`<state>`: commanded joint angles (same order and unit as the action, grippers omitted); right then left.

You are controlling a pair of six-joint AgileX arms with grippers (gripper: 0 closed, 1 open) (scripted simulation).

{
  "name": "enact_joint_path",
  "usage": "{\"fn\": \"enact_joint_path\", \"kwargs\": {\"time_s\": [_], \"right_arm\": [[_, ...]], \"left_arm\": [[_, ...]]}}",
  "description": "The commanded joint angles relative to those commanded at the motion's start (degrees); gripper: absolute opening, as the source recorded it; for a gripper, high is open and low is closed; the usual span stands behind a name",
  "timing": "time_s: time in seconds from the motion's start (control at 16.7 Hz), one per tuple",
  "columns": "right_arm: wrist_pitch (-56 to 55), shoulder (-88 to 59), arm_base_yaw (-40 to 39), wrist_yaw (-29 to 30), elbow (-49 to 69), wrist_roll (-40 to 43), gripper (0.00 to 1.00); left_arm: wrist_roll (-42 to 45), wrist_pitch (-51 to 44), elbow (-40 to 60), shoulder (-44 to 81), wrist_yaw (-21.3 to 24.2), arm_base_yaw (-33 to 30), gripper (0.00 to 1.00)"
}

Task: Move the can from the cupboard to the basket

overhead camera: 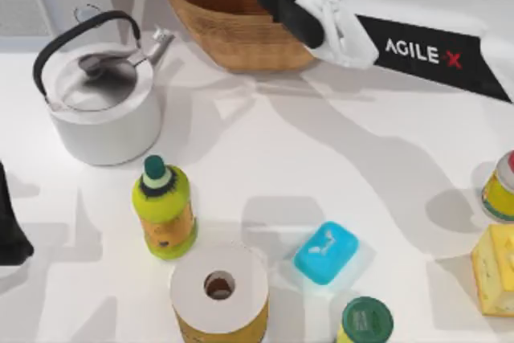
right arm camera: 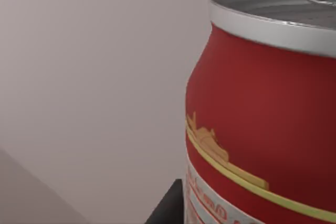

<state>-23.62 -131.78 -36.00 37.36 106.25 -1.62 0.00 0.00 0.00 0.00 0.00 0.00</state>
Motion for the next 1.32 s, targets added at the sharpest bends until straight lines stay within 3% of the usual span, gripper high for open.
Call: {"fn": "enact_joint_path", "kwargs": {"time_s": [1.14, 1.32], "right_arm": [[1.1, -8.35, 0.52, -0.41, 10.06, 0.08, 0.0], [1.1, -8.35, 0.52, -0.41, 10.06, 0.08, 0.23]], "left_arm": [[0.0, 0.0, 0.0, 0.0, 0.0, 0.0, 1.0], [0.0, 0.0, 0.0, 0.0, 0.0, 0.0, 1.0]]}}
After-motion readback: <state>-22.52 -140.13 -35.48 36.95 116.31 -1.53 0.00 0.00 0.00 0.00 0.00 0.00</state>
